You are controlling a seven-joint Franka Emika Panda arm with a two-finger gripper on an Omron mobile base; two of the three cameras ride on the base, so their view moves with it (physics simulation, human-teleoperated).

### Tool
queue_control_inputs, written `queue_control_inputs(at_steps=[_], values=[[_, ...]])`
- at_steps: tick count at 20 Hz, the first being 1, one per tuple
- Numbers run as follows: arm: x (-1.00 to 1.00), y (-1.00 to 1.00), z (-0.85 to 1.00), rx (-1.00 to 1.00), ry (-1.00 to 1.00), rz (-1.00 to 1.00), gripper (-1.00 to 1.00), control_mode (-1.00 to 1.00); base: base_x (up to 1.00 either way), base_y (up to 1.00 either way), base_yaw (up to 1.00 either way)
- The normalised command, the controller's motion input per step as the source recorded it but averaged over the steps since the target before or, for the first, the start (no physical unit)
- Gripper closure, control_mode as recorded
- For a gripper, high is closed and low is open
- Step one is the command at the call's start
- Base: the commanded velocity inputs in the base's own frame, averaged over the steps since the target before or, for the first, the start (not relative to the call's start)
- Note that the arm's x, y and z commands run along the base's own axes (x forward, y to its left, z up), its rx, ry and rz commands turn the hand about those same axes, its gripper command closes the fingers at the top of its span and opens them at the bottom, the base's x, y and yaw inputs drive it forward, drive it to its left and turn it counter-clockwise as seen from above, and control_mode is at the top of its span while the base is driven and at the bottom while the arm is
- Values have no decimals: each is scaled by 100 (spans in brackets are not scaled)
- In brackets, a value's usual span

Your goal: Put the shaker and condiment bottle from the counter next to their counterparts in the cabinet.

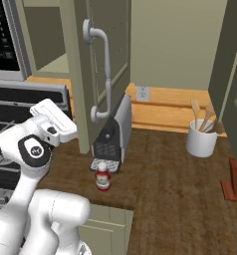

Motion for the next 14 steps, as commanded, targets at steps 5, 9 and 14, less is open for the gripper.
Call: queue_control_inputs(at_steps=[5, 9, 14], values=[[-31, -52, -81, 4, 5, -37, -100, -100, 0, 0, 0], [-21, -3, -35, 17, 7, -28, -100, -100, 0, 0, 0], [-55, -28, -79, 1, 12, -36, -100, -100, 0, 0, 0]])
